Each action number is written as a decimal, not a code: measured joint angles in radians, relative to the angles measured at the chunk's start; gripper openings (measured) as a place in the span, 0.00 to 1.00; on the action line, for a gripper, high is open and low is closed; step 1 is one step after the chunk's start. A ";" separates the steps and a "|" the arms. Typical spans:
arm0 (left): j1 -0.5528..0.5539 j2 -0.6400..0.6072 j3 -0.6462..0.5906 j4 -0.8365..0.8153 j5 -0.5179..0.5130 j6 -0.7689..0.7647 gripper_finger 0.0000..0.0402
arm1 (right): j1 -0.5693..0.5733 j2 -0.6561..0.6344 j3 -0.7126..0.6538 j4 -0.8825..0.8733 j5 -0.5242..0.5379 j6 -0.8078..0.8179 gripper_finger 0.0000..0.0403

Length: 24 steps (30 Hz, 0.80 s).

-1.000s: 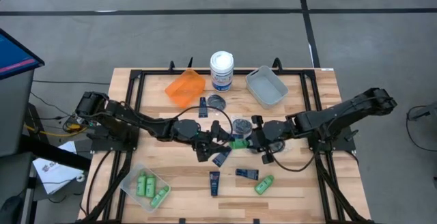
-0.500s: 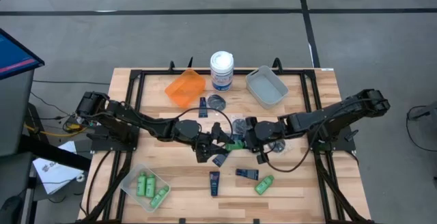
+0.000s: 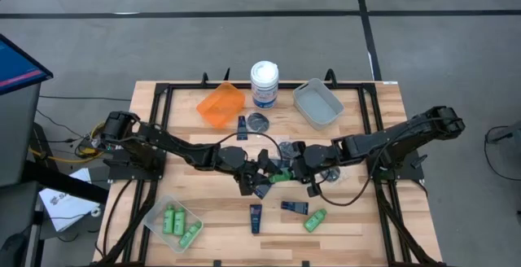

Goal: Pick & Place Travel size toiletries
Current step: Put the shampoo into the white bin

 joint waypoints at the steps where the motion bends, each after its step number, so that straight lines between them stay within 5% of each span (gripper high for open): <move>1: 0.000 0.000 0.001 0.005 0.000 -0.001 0.67 | 0.000 -0.001 0.000 -0.002 0.000 0.000 0.24; 24: -0.013 -0.002 0.002 0.030 0.007 -0.033 0.26 | 0.013 -0.001 0.000 -0.020 0.000 0.019 0.24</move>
